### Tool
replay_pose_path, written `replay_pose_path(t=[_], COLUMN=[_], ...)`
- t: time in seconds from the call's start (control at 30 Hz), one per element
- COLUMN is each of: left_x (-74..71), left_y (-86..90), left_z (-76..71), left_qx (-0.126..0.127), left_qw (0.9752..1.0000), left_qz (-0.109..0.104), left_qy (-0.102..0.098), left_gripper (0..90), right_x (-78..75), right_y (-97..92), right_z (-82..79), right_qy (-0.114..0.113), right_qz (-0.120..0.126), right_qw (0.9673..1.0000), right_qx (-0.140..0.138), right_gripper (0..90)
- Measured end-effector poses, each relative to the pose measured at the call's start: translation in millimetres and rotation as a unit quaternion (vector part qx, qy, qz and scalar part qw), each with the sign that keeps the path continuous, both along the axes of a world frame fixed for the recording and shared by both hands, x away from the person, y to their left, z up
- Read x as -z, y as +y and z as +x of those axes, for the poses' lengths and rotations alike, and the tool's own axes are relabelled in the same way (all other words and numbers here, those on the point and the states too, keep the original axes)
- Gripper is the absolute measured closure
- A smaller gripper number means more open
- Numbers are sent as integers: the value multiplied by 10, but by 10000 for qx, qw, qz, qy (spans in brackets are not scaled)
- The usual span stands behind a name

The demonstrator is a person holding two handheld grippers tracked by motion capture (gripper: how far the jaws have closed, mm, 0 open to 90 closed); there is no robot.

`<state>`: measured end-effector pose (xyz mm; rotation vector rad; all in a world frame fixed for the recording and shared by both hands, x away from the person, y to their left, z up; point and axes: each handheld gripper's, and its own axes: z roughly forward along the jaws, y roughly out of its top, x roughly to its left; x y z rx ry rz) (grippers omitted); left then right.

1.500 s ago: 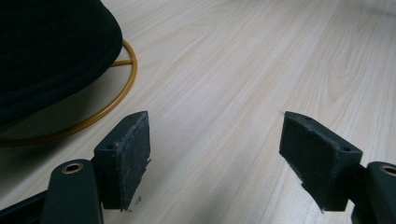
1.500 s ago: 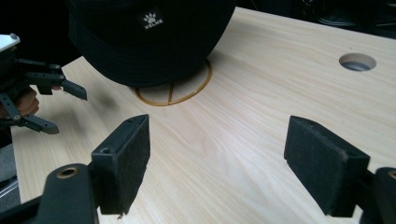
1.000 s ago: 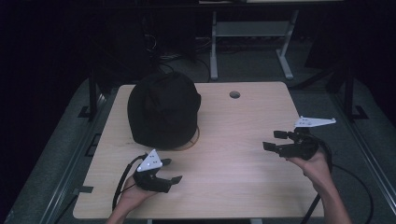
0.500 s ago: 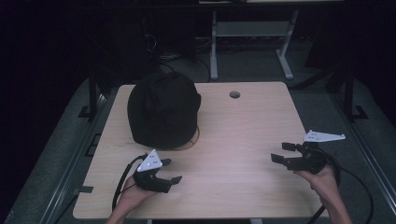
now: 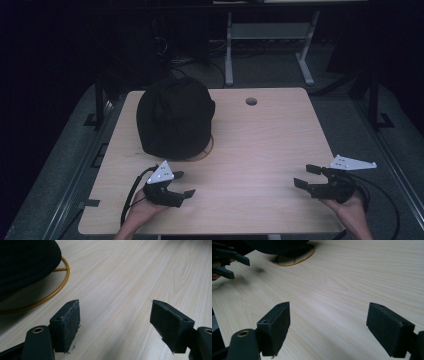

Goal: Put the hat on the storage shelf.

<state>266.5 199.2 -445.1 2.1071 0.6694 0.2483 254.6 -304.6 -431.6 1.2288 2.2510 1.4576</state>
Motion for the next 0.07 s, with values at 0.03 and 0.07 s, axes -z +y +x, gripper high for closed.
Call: replay_pose_path(t=[0.03,0.07], left_x=[-5,-8], left_y=[3,5], left_z=[-1,-2], left_qx=[9,4], left_qw=[10000,10000], left_qz=[9,-14], left_qy=[-9,-4], left_gripper=[236,237], right_x=[13,24], right_y=[11,22], right_z=[-51,-96], right_qy=[-58,-107], right_qz=[5,-12], right_qw=[10000,9999], right_qx=[9,18], right_gripper=[187,187])
